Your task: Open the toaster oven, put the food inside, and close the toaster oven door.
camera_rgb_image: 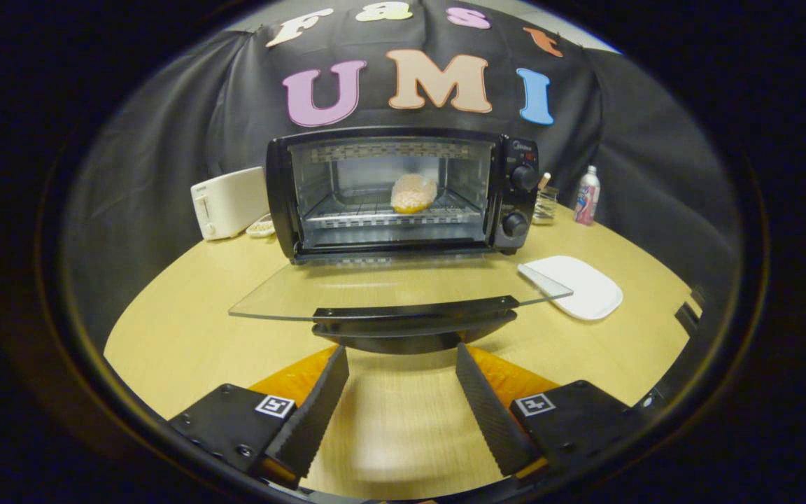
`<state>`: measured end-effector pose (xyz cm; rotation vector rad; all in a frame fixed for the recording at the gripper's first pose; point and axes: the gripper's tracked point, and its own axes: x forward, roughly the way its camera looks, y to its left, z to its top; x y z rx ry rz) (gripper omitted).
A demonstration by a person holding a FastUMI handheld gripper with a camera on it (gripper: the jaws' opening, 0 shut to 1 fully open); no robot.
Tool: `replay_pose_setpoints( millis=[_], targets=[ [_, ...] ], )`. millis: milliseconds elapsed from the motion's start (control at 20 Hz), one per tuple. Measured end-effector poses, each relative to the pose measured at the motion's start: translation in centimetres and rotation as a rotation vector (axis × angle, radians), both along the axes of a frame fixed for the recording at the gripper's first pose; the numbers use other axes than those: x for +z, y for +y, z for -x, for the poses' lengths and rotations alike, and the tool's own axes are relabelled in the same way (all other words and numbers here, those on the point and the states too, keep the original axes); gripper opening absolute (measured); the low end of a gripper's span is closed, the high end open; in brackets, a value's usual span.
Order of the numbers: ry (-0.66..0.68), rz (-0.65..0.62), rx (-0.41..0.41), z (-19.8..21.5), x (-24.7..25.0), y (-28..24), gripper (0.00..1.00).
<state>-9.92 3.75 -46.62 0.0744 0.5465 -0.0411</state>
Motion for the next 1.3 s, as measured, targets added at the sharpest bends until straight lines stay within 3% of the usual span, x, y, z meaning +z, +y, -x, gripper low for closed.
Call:
replay_pose_setpoints(
  millis=[500, 900, 1300],
  targets=[
    [-0.134, -0.040, 0.012, -3.9, 5.1, -0.2, 0.99],
    [-0.204, 0.012, 0.035, -8.8, 8.6, -0.2, 0.99],
    [-0.313, -0.020, 0.036, -10.0, 13.8, -0.2, 0.99]
  ],
)
